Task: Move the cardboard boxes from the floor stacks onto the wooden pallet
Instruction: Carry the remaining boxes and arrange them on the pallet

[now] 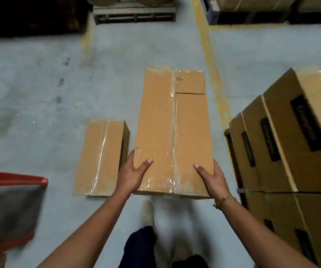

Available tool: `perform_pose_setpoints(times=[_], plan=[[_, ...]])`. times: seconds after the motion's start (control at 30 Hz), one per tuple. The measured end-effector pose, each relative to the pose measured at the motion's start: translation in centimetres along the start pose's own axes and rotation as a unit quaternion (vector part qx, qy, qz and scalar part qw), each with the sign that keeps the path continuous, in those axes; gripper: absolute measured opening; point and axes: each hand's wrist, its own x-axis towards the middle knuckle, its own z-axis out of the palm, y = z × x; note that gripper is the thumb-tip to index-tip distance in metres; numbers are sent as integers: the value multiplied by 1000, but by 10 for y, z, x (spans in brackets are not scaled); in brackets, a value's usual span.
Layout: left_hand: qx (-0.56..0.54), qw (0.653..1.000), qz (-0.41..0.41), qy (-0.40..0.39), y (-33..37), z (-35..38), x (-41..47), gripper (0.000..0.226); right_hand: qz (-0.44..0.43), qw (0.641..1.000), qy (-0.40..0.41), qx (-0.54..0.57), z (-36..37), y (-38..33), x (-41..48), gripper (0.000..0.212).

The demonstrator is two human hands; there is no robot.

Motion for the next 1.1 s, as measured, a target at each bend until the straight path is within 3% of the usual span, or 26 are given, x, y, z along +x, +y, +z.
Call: perform_pose_setpoints(times=[0.13, 0.33, 0.53, 0.63, 0.8, 0.97, 1.1], plan=[[35, 998, 38, -45, 76, -14, -63, 91, -4, 998, 49, 35, -64, -44, -84, 54], [24, 983, 141, -117, 161, -17, -121, 63, -19, 983, 149, 103, -122, -80, -183, 48], [52, 950, 222, -214, 214, 1, -151, 54, -17, 948, 271, 166, -150, -85, -258, 48], [73, 926, 254, -268, 238, 26, -168, 44, -10, 925, 331, 188, -169, -74, -293, 44], [116, 880, 294, -354, 267, 87, -217, 63, -4, 880, 419, 225, -204, -46, -358, 44], [147, 832, 326, -425, 269, 159, -301, 62, 40, 836, 490, 243, -245, 6, -432, 44], [153, 799, 329, -480, 259, 226, -374, 74, 83, 805, 539, 231, -288, 66, -492, 59]])
